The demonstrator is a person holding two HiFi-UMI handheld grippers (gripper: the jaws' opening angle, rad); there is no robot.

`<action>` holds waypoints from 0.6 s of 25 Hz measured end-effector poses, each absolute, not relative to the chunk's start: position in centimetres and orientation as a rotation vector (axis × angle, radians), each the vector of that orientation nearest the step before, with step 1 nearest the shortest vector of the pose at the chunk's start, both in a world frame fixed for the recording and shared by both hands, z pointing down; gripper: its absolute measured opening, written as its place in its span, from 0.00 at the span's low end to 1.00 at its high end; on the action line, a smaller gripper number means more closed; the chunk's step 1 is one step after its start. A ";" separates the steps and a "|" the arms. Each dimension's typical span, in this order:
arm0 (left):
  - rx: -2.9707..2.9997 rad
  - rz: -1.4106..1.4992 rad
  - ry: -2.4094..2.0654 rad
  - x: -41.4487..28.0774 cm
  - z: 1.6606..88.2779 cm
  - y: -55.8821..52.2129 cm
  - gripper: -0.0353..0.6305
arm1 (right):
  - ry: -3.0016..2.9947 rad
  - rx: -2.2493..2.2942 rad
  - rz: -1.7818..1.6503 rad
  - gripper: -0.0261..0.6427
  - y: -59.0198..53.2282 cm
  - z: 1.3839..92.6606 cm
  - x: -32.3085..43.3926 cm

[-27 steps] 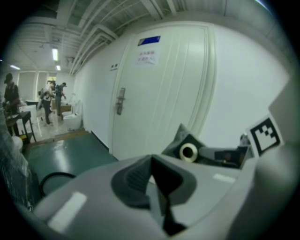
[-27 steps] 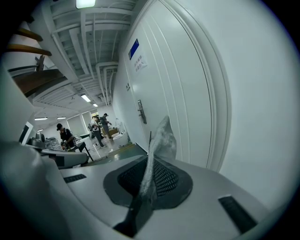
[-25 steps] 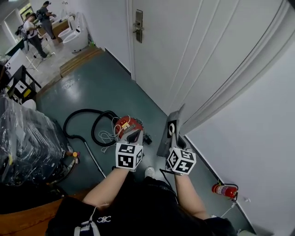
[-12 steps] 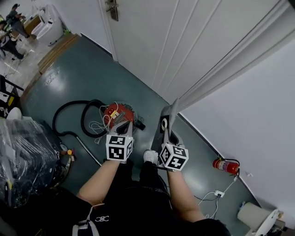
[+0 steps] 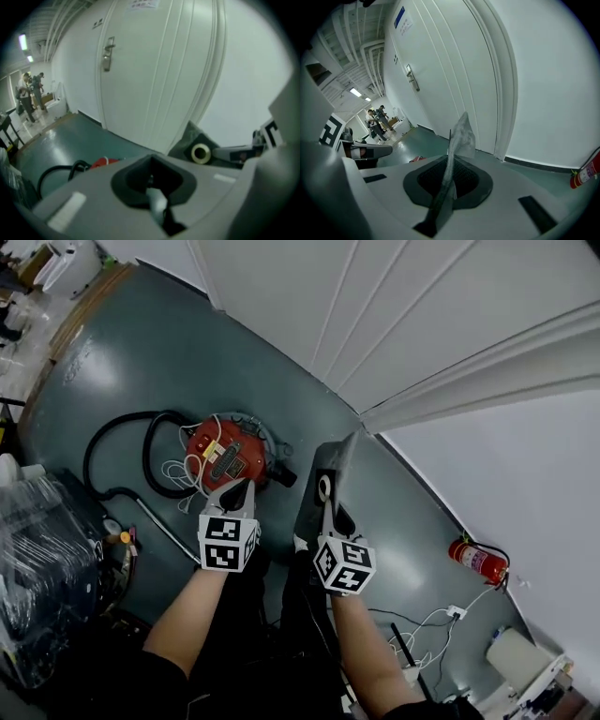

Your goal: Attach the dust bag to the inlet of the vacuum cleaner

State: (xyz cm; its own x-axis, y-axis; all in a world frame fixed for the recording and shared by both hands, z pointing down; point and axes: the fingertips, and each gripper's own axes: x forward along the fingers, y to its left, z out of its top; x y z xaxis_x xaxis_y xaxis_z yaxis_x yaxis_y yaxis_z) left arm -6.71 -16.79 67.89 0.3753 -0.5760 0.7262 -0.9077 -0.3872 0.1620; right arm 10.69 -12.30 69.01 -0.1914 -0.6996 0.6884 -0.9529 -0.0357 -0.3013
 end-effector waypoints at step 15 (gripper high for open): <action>1.966 1.301 -1.248 -16.7 87.5 -20.1 0.32 | -1.745 1.739 1.167 0.07 -12.9 85.8 8.4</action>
State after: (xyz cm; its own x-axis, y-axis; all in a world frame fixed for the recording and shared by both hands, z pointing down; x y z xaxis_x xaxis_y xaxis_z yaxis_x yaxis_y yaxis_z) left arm -16.70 -20.08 87.54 0.1369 -0.4288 0.8929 -0.8741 -0.4764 -0.0947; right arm 8.44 -12.88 85.84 -0.1355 -0.6087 0.7818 -0.9549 -0.1302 -0.2669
